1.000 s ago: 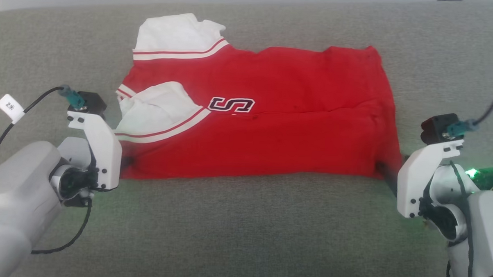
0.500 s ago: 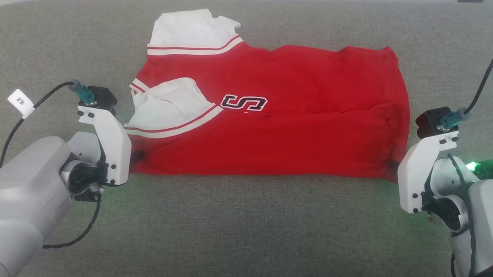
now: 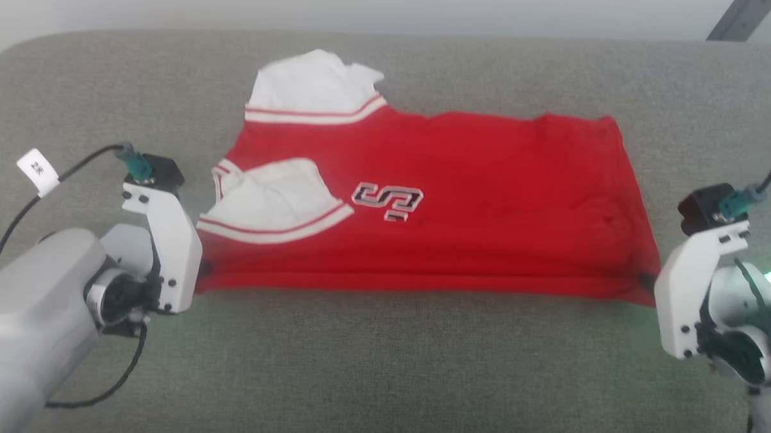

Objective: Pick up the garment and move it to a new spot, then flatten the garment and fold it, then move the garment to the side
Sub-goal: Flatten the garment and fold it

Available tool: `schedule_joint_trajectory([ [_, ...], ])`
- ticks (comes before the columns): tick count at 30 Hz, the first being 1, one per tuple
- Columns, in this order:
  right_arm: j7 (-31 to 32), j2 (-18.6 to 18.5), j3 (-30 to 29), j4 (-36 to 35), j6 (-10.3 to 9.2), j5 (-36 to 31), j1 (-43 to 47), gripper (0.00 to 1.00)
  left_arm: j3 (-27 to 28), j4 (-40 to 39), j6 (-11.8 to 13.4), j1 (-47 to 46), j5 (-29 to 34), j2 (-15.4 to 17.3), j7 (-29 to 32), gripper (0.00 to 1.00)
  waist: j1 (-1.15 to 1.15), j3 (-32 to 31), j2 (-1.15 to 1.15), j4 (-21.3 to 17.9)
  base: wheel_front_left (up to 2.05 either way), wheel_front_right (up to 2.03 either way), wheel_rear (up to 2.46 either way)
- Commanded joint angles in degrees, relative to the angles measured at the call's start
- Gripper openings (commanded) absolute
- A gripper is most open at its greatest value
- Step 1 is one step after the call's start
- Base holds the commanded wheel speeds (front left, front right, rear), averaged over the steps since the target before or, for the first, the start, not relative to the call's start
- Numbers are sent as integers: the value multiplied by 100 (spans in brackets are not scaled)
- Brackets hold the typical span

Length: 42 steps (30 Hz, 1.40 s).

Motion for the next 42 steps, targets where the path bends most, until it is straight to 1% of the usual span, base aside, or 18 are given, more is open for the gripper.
schedule_joint_trajectory([
  [1, 50, -83, -48, -49, -12, 4, 90, 0, -10, -40, 83, 85, 31, 114, 41, 0, 0, -45, 0, 19, 0, 0, 0],
  [9, 577, -201, -226, -790, -12, 215, 820, 0, -132, -1595, 854, 618, -63, 716, 360, 0, 0, -171, 0, 90, 0, 0, 0],
  [13, 696, -145, -327, -992, -12, 269, 1184, 0, -202, -2323, 1242, 991, -132, 974, 423, 0, 0, -183, 0, 92, 0, 0, 0],
  [16, 726, -86, -347, -1023, -11, 289, 1370, 0, -232, -2623, 1434, 1213, -173, 1088, 399, 0, 0, -186, 0, 89, 0, 0, 0],
  [20, 703, -30, -318, -893, -11, 256, 1494, 0, -253, -2694, 1532, 1411, -244, 1123, 336, 0, 0, -183, 0, 73, 0, 0, 0],
  [21, 684, -26, -299, -859, -11, 240, 1501, 0, -264, -2672, 1528, 1433, -236, 1113, 307, 15, 0, -180, 0, 68, 0, 0, 0],
  [22, 668, -12, -277, -826, -11, 234, 1497, 0, -261, -2651, 1506, 1446, -235, 1091, 280, 34, 0, -180, 0, 63, 0, 0, 0],
  [23, 647, 12, -255, -783, -11, 243, 1477, 0, -252, -2624, 1490, 1459, -238, 1075, 239, 46, 0, -182, 0, 56, 0, 0, 0],
  [24, 626, 17, -228, -752, -11, 247, 1448, 1, -245, -2595, 1502, 1457, -225, 1066, 219, 69, 0, -184, 0, 51, 0, 0, 0],
  [25, 591, 13, -198, -737, -11, 249, 1412, 29, -227, -2578, 1512, 1437, -221, 1047, 196, 100, 0, -187, 0, 47, 0, 0, 0],
  [26, 564, 19, -178, -715, -11, 264, 1384, 47, -195, -2571, 1534, 1409, -233, 1036, 179, 100, 0, -193, 0, 43, 0, 0, 0],
  [27, 565, 19, -157, -705, -11, 281, 1360, 53, -191, -2583, 1534, 1359, -191, 1048, 167, 100, 0, -203, 0, 36, 0, 0, 0],
  [28, 538, 16, -150, -717, -11, 313, 1331, 83, -162, -2606, 1549, 1317, -188, 1068, 161, 100, 0, -212, 0, 29, 0, 0, 0],
  [29, 531, 10, -156, -727, -10, 333, 1307, 100, -126, -2650, 1563, 1262, -186, 1093, 140, 100, 0, -223, 0, 19, 0, 0, 0],
  [36, 358, 12, -241, -1070, -10, 380, 1179, 100, 96, -3245, 1778, 896, 12, 1441, 143, 100, 0, -236, 0, -114, 0, 0, 0],
  [38, 304, 21, -259, -1153, -10, 380, 1170, 100, 129, -3330, 1772, 818, 66, 1488, 131, 100, 0, -227, 0, -142, 0, 0, 0],
  [39, 90, 27, -264, -1336, -9, 334, 1094, 100, 212, -3404, 1778, 644, 119, 1525, 80, 100, 0, -197, 0, -216, 0, 0, 0],
  [42, -480, 64, -283, -1536, -9, 138, 929, 100, 333, -3307, 1587, 373, 214, 1471, -17, 100, 0, -128, 0, -364, 0, 0, 0],
])
